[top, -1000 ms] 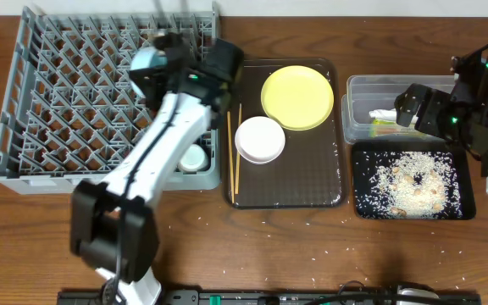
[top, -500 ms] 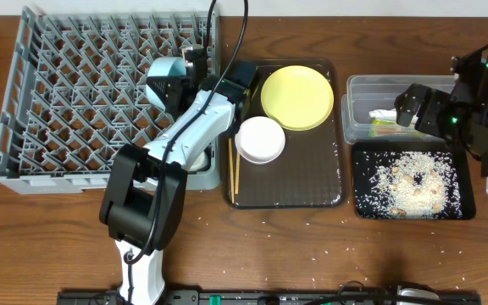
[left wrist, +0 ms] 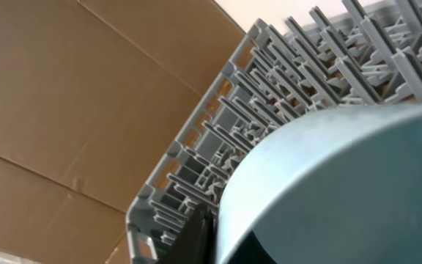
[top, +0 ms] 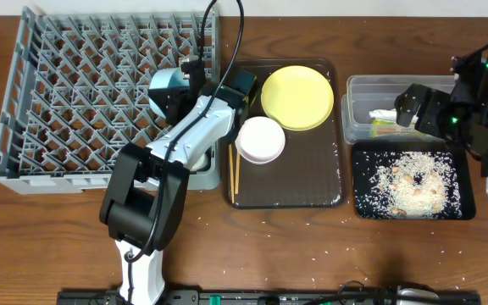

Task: Sort waste into correct bins and load items into the dishwasher

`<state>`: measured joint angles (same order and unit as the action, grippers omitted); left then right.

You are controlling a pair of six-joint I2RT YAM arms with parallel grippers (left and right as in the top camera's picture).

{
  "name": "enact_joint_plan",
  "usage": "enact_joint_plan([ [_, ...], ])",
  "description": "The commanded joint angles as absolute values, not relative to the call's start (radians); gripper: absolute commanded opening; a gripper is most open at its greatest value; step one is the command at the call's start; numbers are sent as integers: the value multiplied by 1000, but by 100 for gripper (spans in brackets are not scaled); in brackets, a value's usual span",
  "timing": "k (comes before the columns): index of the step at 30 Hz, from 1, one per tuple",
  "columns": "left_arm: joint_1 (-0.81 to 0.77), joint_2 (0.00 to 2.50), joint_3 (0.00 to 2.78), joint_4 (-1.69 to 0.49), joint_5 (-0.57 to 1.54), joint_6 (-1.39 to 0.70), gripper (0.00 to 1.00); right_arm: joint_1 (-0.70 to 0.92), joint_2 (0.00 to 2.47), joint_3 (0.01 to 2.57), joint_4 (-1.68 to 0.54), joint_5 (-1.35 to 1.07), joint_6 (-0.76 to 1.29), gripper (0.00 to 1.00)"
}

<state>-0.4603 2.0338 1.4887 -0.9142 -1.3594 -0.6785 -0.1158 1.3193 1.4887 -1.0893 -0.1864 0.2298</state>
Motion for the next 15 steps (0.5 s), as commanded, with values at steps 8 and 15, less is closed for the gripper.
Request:
enact_joint_plan([
  [8,-464,2035,1479,-966,-1071,-719,8,-124,1320,1490,-1093,-184,220,99],
  [15,-464,2025,1481,-1022,-1031,-712,8,-124,1320,1490,-1093,-184,220,99],
])
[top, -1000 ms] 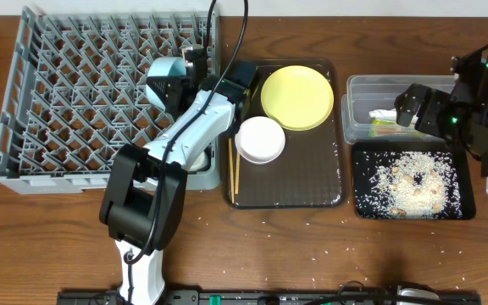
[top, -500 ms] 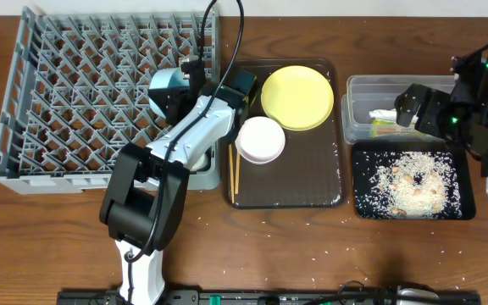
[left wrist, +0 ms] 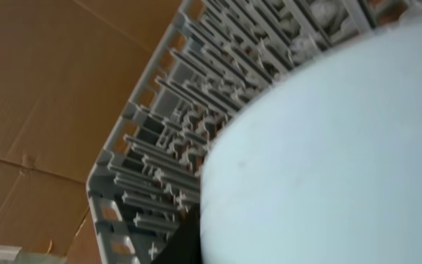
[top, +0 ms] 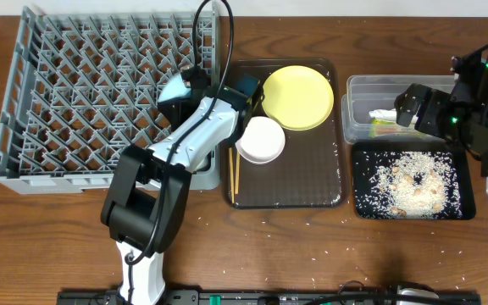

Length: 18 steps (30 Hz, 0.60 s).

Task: Sort waste into correct bins and load items into the dishwasher

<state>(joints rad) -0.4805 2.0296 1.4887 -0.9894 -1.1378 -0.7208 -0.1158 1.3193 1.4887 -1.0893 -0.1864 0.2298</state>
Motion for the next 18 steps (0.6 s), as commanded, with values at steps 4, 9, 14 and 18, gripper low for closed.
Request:
enact_joint_plan([
  [4,-464,2002,1484,-1039,-978,-699,25,-124,1320,1490,-1093,-184,220,99],
  [9,-464,1956,1485,-1034,-841,-649,43,-124,1320,1490,-1093,-184,220,99],
  [14,-464,1905,1485,-1002,-662,-551,60,-124,1320,1490,-1093,-184,220,99],
  [18,-464,1858,1485,-969,-524,-493,67,-124,1320,1490,-1093,-184,220,99],
])
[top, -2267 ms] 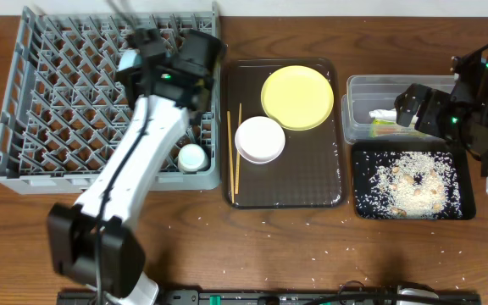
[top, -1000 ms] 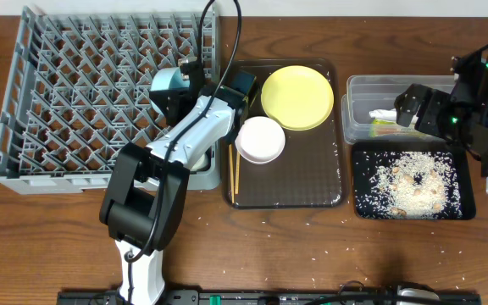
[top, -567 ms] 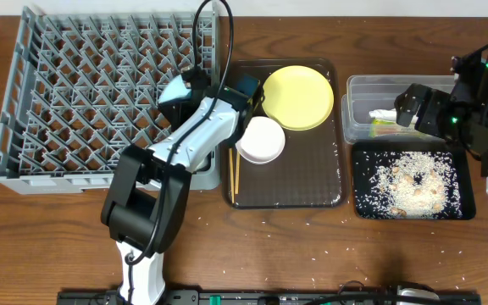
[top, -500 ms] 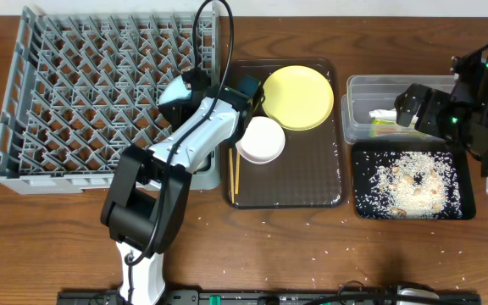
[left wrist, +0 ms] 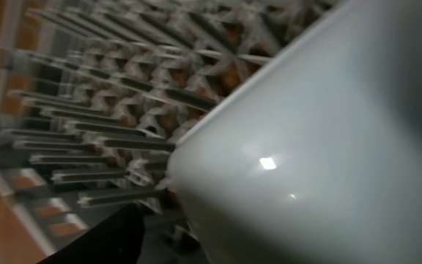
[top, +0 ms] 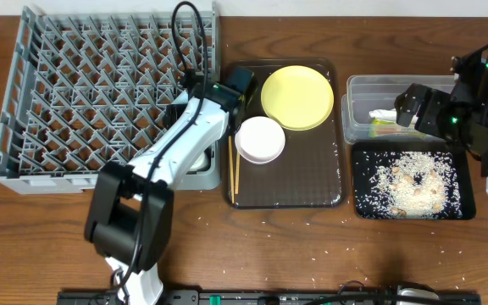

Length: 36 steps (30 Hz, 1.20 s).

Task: Sort waste into correct bins and load items into the dishwasher

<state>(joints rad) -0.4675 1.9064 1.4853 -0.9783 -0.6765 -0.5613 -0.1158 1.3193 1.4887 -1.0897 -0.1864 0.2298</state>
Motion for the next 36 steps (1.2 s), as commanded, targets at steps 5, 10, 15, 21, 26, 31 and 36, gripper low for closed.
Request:
enact_joint_plan([
  [5,-464,1765,1485,-939,-369,-479,75,-124,1320,1490,-1093,-184,220,99],
  [10,-464,1702,1485,-901,-240,-463,79,-124,1320,1490,-1093,-184,220,99],
  [15,-464,1674,1485,-876,-81,-445,79,-124,1320,1490,-1093,-184,220,99],
  [21,-480,1674,1485,-892,76,-446,79,-124,1320,1490,-1093,-184,220,99],
  [26,-533,1674,1485,-925,90,-490,79,-124,1320,1490,-1093,-184,220,99],
  [31,-601,1676,1485,-931,53,-531,79,-124,1320,1490,-1093,-184,220,99],
  [36,-636,1681,1485,-942,9,-582,78,-124,1320,1490,-1093,-184,220,99],
])
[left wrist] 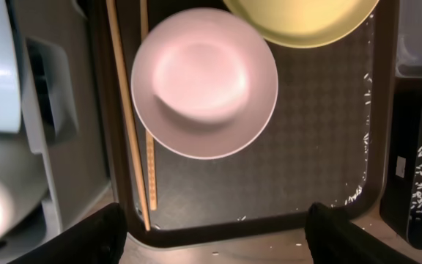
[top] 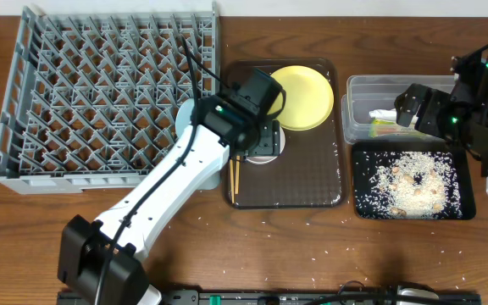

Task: Sort waste into correct bins and load items into the dishwasher

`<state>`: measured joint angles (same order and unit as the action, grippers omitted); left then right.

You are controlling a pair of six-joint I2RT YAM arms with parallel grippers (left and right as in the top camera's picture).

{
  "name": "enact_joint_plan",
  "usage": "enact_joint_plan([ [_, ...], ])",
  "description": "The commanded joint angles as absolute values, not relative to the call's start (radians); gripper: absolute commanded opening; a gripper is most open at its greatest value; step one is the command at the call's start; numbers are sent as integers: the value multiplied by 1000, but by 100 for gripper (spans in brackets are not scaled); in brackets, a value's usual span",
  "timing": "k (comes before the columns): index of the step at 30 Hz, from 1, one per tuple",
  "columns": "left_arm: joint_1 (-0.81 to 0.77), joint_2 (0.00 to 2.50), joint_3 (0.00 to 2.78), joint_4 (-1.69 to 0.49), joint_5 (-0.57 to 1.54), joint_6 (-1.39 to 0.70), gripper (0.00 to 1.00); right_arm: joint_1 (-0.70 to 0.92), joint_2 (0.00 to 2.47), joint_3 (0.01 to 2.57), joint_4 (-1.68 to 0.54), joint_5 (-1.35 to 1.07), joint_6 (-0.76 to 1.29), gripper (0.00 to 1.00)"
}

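Observation:
My left gripper [left wrist: 215, 242] is open above the dark tray [left wrist: 299, 169], its fingers either side of the tray's near edge and empty. Just ahead of it lies a small white plate [left wrist: 204, 81], with a yellow plate [left wrist: 299, 18] beyond and wooden chopsticks [left wrist: 127, 110] along the tray's left side. A light blue bowl and a white bowl sit in the grey dish rack [top: 74, 93] at its right edge. My right gripper [top: 412, 106] hovers by the clear bin [top: 379, 85]; its jaws are not readable.
A black tray [top: 409, 182] holding spilled rice and food scraps lies in front of the clear bin, which contains a crumpled piece of waste [top: 384, 114]. Loose rice grains dot the table near the front edge.
My left gripper was at the rack's right edge with the blue bowl filling its view. Now it is open over the tray by the white plate, and the bowl rests in the rack.
My left gripper held the light blue bowl above the rack's right side, then tipped over, then low among the rack's pegs. By now the bowl is left in the rack and the gripper stands open over the tray. The right arm has stayed by the clear bin.

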<state>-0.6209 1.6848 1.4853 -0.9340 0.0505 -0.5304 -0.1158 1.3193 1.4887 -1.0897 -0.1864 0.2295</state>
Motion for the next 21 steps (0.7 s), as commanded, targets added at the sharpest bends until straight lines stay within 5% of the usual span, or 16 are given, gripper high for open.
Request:
enact_joint_plan([
  [1,-640,1681,1485,-942,8,-585,77,-124,1320,1490,-1093,-184,220,99],
  [21,-654,1943,1478,-824,-120,-1056,69,-124,1320,1490,-1093,-184,220,99],
])
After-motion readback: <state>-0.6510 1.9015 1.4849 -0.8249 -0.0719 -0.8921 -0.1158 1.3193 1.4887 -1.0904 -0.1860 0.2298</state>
